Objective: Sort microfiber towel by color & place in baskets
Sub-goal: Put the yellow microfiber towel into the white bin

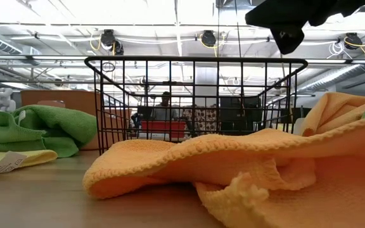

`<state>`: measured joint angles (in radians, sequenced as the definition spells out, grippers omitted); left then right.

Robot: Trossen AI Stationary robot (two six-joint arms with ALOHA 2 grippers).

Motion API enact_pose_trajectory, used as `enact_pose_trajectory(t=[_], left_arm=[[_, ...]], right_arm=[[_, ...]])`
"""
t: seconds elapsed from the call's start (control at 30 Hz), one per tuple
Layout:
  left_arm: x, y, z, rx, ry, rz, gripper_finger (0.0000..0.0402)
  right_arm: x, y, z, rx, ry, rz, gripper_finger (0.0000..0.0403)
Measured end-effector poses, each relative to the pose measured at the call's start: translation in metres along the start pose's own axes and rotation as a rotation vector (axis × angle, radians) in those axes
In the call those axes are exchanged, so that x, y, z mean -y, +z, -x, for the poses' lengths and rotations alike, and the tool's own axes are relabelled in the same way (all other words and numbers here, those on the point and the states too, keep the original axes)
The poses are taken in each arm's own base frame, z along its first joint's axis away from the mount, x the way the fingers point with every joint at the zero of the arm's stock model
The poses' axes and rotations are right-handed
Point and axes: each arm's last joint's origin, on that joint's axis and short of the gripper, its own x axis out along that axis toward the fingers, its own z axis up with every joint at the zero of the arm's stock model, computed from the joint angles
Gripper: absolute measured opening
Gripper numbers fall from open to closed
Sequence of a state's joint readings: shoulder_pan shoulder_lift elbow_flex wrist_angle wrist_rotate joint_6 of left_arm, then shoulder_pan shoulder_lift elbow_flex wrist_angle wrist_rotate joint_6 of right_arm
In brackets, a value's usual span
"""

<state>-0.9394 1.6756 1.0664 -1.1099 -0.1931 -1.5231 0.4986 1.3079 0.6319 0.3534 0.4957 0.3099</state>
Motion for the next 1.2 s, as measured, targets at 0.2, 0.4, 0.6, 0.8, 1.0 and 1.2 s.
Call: enact_pose_trajectory(t=[0.2, 0.4, 0.6, 0.8, 1.0, 1.2], left_arm=[[-0.012, -0.004, -0.018, -0.062, 0.079, 0.117, 0.0325], [-0.013, -0.003, -0.019, -0.028, 0.078, 0.135, 0.0325], [-0.019, -0.005, -0.039, -0.033, 0.072, 0.215, 0.0325], [-0.019, -0.007, -0.050, -0.014, 0.009, 0.229, 0.0324], [-0.016, -0.006, -0.051, 0.012, -0.015, 0.226, 0.0272], [-0.011, -0.005, -0.051, 0.032, -0.067, 0.213, 0.0159]], right_arm=[[-0.003, -0.001, 0.001, -0.001, 0.011, 0.009, 0.0000], [-0.003, -0.001, 0.001, -0.001, 0.010, 0.011, 0.0000], [-0.003, -0.001, 0.001, 0.001, 0.011, 0.010, 0.0000], [-0.003, -0.001, 0.001, 0.001, 0.010, 0.010, 0.0000], [-0.003, -0.001, 0.001, 0.001, 0.010, 0.010, 0.0000], [-0.003, -0.001, 0.002, 0.002, 0.012, 0.007, 0.0000]])
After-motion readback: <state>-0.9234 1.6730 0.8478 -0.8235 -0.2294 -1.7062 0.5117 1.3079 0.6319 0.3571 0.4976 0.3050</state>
